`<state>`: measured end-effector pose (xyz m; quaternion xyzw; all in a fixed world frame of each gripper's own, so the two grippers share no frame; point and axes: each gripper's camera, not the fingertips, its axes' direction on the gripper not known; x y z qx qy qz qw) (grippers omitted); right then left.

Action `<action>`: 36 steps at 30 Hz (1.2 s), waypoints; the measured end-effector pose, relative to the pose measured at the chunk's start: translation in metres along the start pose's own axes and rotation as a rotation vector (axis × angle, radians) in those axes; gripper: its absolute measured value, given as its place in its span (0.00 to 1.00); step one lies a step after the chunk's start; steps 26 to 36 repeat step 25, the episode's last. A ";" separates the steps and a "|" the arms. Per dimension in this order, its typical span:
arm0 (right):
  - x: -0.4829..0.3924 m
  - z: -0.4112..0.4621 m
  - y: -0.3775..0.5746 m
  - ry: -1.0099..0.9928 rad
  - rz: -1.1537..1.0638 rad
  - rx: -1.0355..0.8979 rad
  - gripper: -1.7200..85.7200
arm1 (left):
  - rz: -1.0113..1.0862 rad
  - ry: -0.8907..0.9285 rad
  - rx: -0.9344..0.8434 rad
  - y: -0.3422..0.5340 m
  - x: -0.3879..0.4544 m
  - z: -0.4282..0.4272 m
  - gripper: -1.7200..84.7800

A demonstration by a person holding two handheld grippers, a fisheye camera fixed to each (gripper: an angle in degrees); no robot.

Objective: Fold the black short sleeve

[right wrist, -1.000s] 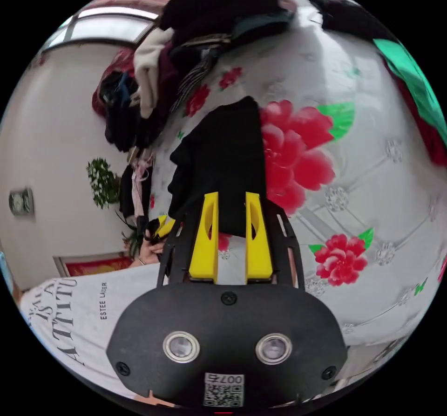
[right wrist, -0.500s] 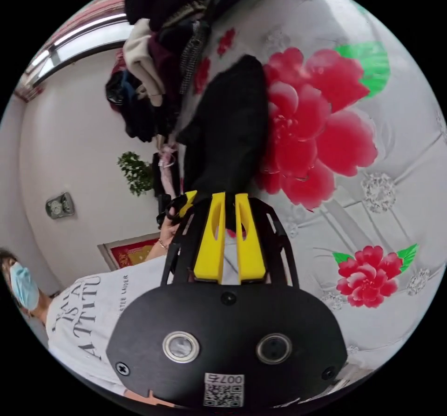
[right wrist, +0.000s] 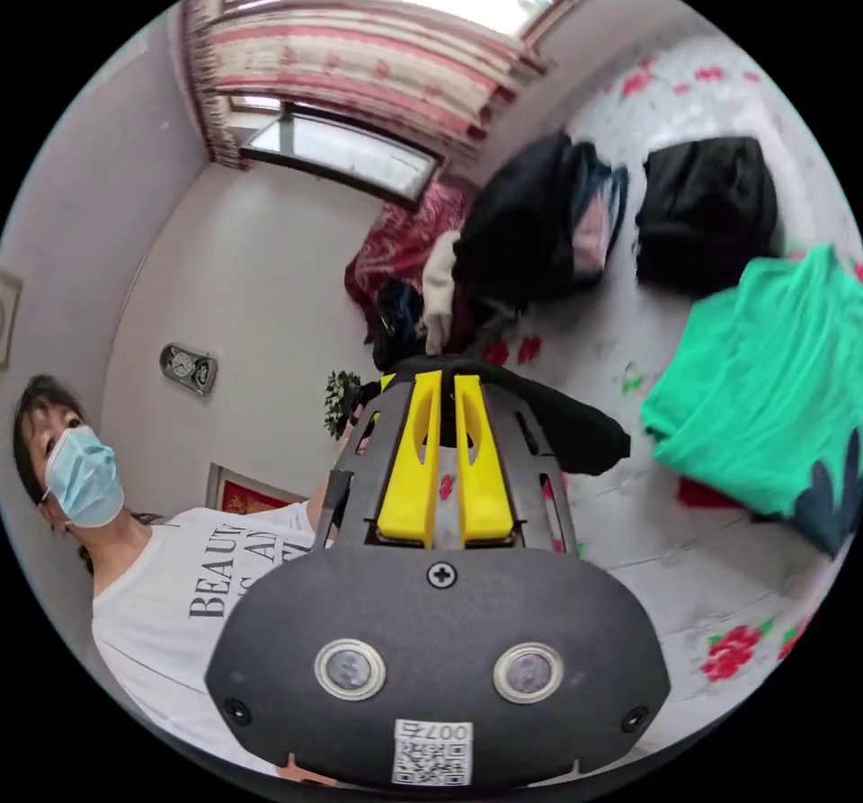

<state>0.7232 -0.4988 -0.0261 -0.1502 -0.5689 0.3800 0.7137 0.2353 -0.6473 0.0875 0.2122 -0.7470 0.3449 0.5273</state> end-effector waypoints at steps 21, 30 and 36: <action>0.127 0.072 0.157 0.640 0.058 -0.409 0.02 | -0.187 -0.717 -0.300 0.144 -0.087 0.121 0.10; 0.098 0.184 0.182 0.631 -0.237 -0.734 0.02 | -0.261 -0.917 -0.056 0.165 -0.075 0.031 0.13; 0.098 0.184 0.182 0.631 -0.237 -0.734 0.02 | -0.261 -0.917 -0.056 0.165 -0.075 0.031 0.13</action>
